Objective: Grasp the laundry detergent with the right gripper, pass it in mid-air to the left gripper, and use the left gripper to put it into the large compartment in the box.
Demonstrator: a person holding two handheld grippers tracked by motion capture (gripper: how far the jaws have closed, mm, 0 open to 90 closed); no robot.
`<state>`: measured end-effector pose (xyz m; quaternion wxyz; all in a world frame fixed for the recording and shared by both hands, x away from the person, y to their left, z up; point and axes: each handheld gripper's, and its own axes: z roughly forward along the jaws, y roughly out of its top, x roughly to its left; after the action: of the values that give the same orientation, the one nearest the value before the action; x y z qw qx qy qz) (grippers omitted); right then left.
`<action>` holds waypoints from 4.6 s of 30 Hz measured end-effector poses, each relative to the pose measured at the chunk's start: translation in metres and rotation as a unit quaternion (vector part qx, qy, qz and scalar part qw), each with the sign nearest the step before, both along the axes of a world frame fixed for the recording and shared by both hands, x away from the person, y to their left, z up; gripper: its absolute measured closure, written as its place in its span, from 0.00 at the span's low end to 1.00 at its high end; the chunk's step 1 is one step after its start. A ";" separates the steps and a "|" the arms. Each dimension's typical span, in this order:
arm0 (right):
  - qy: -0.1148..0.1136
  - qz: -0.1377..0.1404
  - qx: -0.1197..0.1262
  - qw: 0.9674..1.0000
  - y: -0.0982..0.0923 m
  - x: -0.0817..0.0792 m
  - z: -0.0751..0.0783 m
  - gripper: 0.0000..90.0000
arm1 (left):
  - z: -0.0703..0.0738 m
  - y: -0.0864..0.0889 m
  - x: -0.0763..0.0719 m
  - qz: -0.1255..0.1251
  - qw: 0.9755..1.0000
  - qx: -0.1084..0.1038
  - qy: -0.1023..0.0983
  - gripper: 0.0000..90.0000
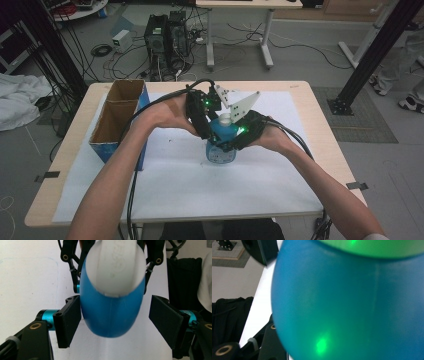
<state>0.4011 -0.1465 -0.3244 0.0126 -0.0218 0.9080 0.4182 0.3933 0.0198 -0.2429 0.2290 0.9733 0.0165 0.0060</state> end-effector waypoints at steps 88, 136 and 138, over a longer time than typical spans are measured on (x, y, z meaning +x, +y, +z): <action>0.005 0.011 -0.004 1.000 0.005 -0.005 -0.005 0.49 | -0.011 -0.011 -0.003 0.005 1.000 0.009 0.000 0.43; 0.007 -0.026 -0.029 0.999 -0.015 -0.007 0.002 0.26 | 0.000 0.009 -0.004 0.029 1.000 0.005 0.007 0.42; 0.007 -0.030 -0.033 0.999 -0.018 -0.007 0.003 0.26 | 0.002 0.011 -0.003 0.034 0.999 0.005 0.007 0.42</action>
<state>0.3945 -0.1643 -0.3215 0.0186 0.0082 0.9216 0.3877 0.3899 0.0304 -0.2411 0.2239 0.9733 0.0508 0.0066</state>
